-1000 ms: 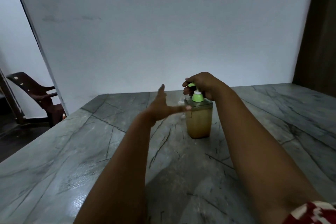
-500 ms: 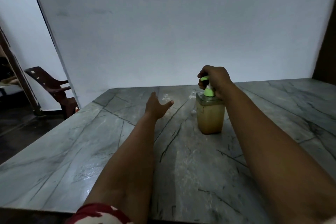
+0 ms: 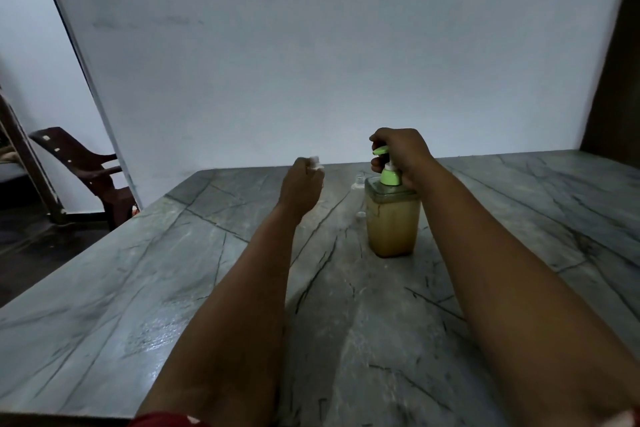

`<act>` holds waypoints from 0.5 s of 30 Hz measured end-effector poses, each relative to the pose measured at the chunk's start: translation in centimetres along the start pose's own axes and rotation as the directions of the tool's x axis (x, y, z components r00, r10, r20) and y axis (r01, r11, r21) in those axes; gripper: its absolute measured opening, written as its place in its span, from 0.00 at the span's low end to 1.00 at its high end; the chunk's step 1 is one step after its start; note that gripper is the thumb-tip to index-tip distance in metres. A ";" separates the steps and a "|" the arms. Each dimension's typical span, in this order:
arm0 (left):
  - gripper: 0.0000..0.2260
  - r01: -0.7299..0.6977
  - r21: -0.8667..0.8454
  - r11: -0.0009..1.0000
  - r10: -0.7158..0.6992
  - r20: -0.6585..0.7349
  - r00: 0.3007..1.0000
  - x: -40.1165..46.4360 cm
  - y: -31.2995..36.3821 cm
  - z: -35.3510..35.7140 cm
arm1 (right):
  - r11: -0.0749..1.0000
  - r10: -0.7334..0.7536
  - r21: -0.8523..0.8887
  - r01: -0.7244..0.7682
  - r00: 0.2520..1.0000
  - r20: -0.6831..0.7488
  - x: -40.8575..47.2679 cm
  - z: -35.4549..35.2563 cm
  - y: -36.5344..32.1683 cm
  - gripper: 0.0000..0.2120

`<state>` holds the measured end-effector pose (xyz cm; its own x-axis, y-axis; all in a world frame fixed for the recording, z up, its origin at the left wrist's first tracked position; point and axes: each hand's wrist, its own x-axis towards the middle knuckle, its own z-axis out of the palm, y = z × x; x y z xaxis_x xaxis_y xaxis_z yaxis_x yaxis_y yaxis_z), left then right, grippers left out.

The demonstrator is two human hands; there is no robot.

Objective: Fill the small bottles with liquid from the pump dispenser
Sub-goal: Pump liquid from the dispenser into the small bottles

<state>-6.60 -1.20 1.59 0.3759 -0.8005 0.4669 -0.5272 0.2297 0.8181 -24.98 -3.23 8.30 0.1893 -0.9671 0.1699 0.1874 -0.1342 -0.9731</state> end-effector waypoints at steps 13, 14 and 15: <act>0.04 -0.033 -0.211 0.977 0.099 0.309 0.946 -4.0 7.4 0.3 | 1.000 -0.030 -0.011 0.029 0.999 -0.038 -0.2 -0.1 0.0 0.08; 0.04 -0.044 -0.190 0.981 0.104 0.316 0.943 -4.4 7.4 0.6 | 0.999 -0.031 -0.006 0.031 0.999 -0.043 -0.2 -0.1 0.0 0.08; 0.05 -0.047 -0.177 0.983 0.103 0.324 0.940 -4.6 7.4 0.8 | 0.999 -0.036 -0.008 0.035 0.998 -0.047 -0.3 -0.2 0.0 0.09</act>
<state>-12.85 3.75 5.20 0.0518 -0.9086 0.4145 -0.4010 0.3613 0.8419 -25.19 -3.02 8.27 0.1373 -0.9708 0.1969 0.1865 -0.1699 -0.9677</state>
